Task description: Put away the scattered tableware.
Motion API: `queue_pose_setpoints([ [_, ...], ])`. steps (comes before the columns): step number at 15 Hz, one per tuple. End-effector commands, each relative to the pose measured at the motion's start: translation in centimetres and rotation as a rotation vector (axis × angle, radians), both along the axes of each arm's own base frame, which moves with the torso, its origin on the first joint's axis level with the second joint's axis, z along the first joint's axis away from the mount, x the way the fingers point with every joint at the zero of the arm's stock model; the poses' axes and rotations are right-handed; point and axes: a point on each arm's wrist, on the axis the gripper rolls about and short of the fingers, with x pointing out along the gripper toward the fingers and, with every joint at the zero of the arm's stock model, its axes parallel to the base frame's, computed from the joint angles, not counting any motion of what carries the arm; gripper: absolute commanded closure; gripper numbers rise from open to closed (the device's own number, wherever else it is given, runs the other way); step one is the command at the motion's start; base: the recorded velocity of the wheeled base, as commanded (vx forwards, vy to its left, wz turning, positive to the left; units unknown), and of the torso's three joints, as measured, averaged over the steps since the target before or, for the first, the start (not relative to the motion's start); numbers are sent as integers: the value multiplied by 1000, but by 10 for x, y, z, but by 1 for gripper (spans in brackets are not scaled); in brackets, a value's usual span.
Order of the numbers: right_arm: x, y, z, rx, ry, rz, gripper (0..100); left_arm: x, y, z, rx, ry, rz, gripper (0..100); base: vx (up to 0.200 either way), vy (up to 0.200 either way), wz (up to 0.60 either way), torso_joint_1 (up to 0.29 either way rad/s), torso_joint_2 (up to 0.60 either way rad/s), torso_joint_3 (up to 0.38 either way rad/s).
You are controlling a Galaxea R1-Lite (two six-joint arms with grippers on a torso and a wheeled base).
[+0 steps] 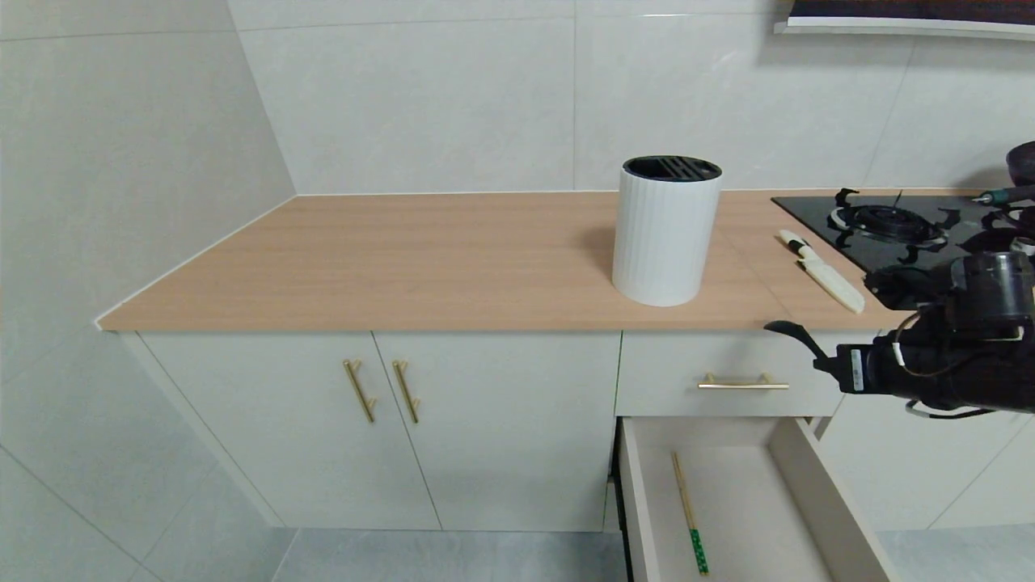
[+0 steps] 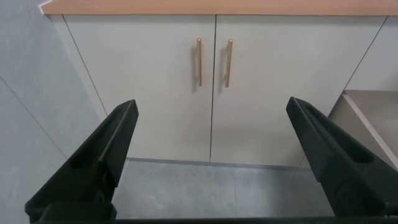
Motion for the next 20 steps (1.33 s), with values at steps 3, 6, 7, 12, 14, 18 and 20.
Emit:
queue_pose_setpoints([
  [3,-66,13,-8,2,-59,64,100,0,0,0,-2,0,1,0,0,0,0,0,0,0],
  [6,-75,18,-20,-4,-12,93,100,0,0,0,0,0,1,0,0,0,0,-55,129,78],
  [7,-75,20,-21,-5,-7,102,100,0,0,0,-2,0,1,0,0,0,0,-173,378,217],
  [12,-76,22,-30,-12,27,114,100,0,0,0,-2,0,1,0,0,0,0,-186,466,275],
  [14,-75,22,-30,-12,30,114,100,0,0,0,-2,0,1,0,0,0,0,-183,481,295],
  [18,-72,23,-34,-10,21,113,100,0,0,0,0,0,1,0,0,0,0,-162,471,310],
  [20,-70,23,-39,-8,1,113,100,0,0,0,-2,0,1,0,0,0,0,-144,466,305],
])
